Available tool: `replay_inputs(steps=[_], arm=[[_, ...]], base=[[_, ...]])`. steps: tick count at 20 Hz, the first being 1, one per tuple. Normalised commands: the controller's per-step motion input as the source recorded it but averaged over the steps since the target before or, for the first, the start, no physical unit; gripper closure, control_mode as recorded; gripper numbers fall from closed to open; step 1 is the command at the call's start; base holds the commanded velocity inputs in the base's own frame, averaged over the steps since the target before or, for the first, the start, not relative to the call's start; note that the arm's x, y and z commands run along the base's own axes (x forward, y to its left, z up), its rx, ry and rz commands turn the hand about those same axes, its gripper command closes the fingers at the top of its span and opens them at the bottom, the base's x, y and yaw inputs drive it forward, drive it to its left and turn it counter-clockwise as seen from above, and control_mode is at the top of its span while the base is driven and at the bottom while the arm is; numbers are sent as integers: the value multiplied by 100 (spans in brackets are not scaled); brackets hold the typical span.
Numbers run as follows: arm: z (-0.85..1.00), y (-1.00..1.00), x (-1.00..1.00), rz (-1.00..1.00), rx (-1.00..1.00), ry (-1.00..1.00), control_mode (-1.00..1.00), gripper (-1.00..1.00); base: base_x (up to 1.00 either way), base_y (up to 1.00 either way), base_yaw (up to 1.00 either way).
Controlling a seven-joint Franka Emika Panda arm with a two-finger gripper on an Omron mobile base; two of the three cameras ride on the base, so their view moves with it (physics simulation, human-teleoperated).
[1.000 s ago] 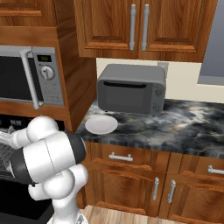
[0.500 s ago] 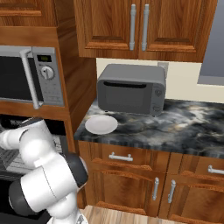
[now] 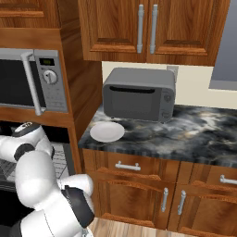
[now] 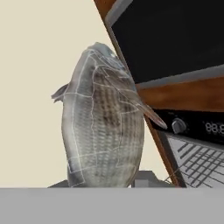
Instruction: Take the fish from the oven and place it on the plate on the counter.
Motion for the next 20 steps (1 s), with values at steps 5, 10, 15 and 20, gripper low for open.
replay_inputs(steps=[5,10,15,20], arm=[[73,-21,-12,1,38,-34,-100,100],[64,-47,3,1,42,-12,-100,100],[65,-66,4,-1,47,14,-100,100],[94,-79,-8,2,40,54,-100,100]], base=[[0,0,0],[0,0,0],[0,0,0],[0,0,0]])
